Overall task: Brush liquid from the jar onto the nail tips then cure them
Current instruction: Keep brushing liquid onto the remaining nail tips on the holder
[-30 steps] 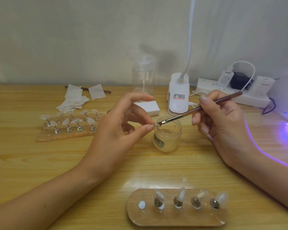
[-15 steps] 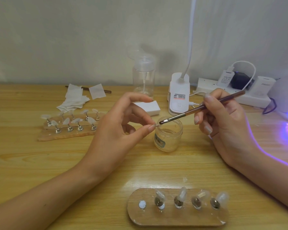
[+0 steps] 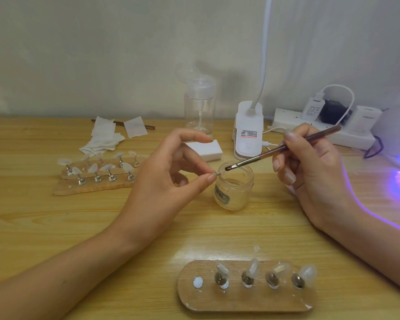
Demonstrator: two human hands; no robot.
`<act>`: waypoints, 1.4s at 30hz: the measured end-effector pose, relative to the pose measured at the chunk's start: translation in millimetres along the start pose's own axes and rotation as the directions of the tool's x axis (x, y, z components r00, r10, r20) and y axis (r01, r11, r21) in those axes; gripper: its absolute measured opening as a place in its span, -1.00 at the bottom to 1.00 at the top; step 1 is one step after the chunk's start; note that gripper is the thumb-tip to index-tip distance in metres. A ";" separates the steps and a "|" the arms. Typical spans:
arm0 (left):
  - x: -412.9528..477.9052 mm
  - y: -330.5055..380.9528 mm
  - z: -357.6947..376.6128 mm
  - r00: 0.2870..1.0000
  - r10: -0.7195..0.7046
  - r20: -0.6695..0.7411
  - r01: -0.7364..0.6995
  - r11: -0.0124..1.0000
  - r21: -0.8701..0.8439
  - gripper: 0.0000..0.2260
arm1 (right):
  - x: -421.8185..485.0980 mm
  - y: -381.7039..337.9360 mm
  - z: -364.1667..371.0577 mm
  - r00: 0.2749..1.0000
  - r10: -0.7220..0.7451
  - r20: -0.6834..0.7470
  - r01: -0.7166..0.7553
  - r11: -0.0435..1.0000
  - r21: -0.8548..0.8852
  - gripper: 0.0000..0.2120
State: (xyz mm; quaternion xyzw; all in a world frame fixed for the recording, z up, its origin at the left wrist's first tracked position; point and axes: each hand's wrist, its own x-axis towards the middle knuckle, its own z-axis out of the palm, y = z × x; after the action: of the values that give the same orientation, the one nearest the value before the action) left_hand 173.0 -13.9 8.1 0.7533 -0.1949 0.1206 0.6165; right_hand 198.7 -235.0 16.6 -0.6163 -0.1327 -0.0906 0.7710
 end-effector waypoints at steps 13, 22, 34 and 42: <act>0.5 0.0 0.1 0.999 -0.035 0.009 0.035 0.998 -0.046 -0.59 | -1.2 -0.5 2.2 0.998 -0.038 0.053 0.036 0.999 0.027 -0.81; 0.4 0.5 -0.3 0.999 -0.032 0.011 0.033 0.999 -0.033 -0.59 | -1.4 0.6 0.9 1.000 0.014 0.022 -0.013 1.000 -0.011 -0.84; 0.9 0.2 -0.1 1.000 -0.029 0.004 0.029 0.999 -0.019 -0.59 | -1.5 0.2 3.3 0.996 -0.057 0.062 0.057 0.998 0.012 -0.80; 0.8 -0.1 -0.3 1.000 -0.021 0.009 0.022 1.000 -0.021 -0.59 | -1.8 0.7 2.2 0.998 -0.043 0.045 0.043 0.999 -0.006 -0.82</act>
State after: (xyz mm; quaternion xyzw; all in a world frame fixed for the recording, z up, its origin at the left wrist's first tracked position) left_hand 173.8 -13.6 8.4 0.7494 -0.1909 0.1085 0.6247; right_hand 197.0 -232.7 15.9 -0.6178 -0.1626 -0.0938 0.7636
